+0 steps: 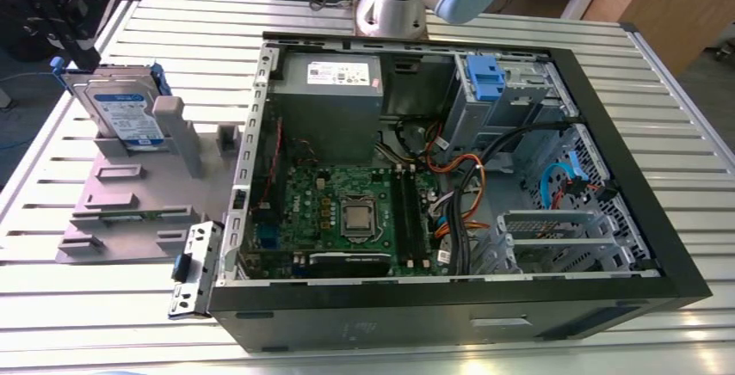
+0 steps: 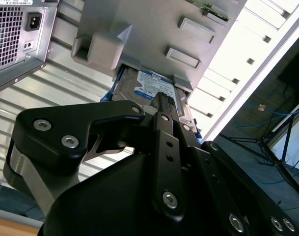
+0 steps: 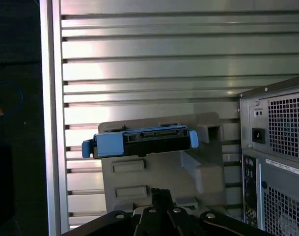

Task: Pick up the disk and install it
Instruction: 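Pick up the disk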

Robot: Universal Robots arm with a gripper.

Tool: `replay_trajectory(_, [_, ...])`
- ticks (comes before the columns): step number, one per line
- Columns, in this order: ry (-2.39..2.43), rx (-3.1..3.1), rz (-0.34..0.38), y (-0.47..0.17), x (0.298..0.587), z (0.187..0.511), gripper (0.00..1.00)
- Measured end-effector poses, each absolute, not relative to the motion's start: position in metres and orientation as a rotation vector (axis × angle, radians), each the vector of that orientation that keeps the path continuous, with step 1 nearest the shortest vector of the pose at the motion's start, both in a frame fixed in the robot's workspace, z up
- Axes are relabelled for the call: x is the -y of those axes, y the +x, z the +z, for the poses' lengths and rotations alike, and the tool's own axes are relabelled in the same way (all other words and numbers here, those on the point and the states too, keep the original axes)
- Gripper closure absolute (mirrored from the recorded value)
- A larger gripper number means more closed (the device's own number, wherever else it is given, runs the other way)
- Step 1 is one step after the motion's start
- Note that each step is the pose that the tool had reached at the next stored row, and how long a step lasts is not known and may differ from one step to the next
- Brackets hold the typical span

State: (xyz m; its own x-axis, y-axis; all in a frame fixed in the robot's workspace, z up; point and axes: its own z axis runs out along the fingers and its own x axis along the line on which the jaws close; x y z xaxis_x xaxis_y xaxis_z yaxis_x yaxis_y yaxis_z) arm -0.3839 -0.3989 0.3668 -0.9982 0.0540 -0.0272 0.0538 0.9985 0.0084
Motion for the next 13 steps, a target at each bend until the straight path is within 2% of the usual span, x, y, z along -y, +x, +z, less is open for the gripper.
replay_trajectory(13, [0.028,-3.114,0.013,-0.3838,0.3989,0.3668,0.89])
